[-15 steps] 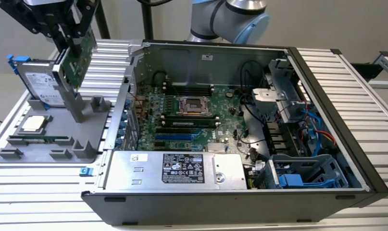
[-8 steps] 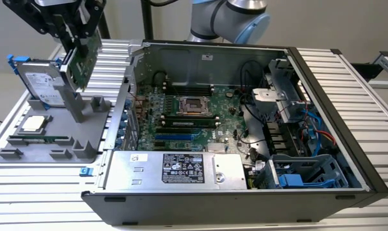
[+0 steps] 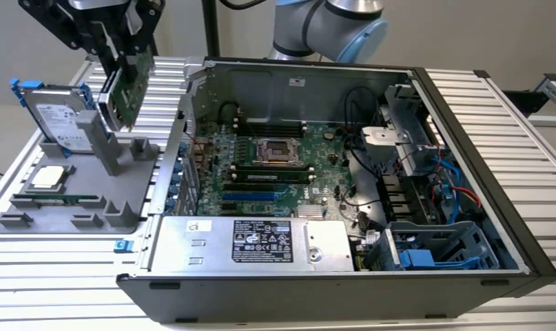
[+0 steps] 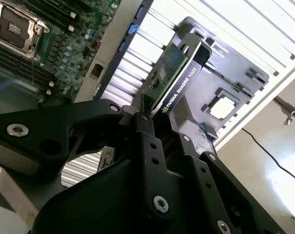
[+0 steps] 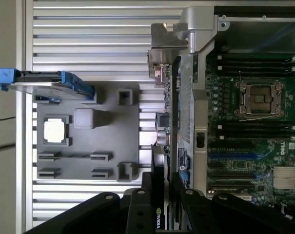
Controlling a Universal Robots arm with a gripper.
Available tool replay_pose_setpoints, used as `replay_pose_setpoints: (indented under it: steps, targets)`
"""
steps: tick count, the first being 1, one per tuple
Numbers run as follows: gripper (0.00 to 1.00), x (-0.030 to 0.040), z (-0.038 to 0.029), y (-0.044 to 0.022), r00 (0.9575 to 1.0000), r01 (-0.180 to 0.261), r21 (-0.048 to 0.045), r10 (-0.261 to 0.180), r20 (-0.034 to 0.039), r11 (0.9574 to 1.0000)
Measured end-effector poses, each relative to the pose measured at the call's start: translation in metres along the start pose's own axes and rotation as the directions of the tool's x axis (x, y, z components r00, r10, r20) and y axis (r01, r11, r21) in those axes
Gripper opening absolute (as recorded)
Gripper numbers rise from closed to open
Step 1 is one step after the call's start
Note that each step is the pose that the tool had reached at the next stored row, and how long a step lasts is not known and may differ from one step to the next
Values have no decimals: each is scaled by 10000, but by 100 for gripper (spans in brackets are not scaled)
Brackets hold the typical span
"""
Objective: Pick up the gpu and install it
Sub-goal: 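Pick up the gpu and move the gpu toward the slot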
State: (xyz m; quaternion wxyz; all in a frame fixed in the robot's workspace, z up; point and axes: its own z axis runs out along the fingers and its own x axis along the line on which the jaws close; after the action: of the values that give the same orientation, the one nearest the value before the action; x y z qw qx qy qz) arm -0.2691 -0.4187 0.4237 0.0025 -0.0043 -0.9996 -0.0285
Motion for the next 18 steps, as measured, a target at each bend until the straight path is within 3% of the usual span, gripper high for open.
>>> replay_pose_setpoints:
  steps: [18]
  targets:
    - [0, -292, -1, 3, 10000, -1, 0, 1, -4, 10000]
